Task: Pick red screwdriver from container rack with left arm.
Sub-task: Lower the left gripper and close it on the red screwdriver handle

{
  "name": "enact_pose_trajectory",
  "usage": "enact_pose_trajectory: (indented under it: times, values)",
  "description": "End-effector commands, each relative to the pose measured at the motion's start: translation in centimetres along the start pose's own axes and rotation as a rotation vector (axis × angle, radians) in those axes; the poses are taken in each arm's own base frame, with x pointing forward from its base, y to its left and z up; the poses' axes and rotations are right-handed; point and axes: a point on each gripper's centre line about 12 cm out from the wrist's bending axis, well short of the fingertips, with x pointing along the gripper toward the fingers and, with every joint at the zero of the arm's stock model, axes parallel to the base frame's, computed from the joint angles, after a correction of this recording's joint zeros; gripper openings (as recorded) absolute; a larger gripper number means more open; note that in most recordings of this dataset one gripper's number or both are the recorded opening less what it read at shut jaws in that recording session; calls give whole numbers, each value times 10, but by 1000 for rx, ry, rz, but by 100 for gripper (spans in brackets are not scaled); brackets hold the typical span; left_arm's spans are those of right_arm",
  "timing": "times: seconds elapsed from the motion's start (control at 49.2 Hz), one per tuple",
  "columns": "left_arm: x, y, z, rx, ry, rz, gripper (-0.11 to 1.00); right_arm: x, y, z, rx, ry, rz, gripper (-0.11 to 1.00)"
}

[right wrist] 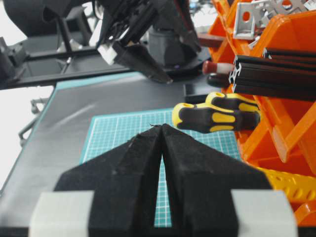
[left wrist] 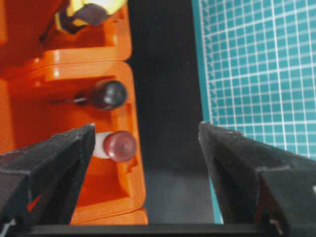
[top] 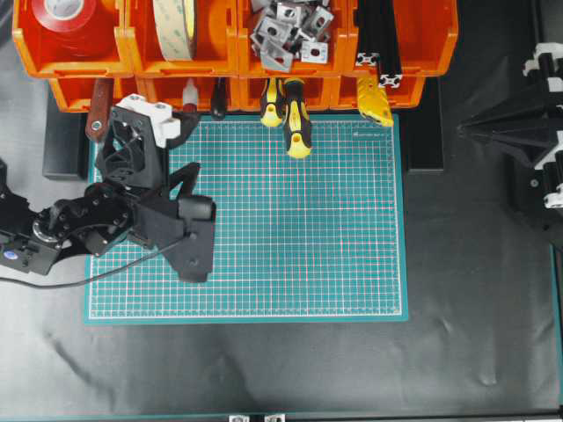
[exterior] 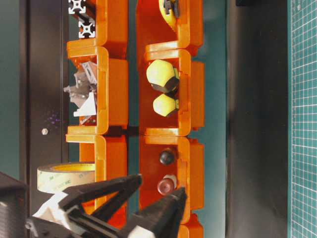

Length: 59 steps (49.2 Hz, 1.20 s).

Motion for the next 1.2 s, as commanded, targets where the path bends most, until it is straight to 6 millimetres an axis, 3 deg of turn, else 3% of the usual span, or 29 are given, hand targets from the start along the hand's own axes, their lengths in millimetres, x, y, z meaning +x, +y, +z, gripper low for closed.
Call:
enact_pose_trajectory:
  times: [0.0,0.203,0.671,0.834,0.976,1.179]
  values:
    - [-1,15,-3,-24,-4,15,84,1,1,4,-5,-7,2,-1]
    - [13,24,-10,-46,19,18,85,0,1,4,-5,-11,3,-1]
    - [17,24,-12,-61,32,12,81,-2,1,3,-8,-15,3,-1]
    - [14,24,-11,-58,37,17,63,-4,1,7,-8,-30,5,-1]
    - [8,20,-8,-43,31,18,28,-6,1,9,-8,-44,6,-1]
    - [-6,18,-1,-31,33,32,26,-7,1,10,-6,-52,7,-1]
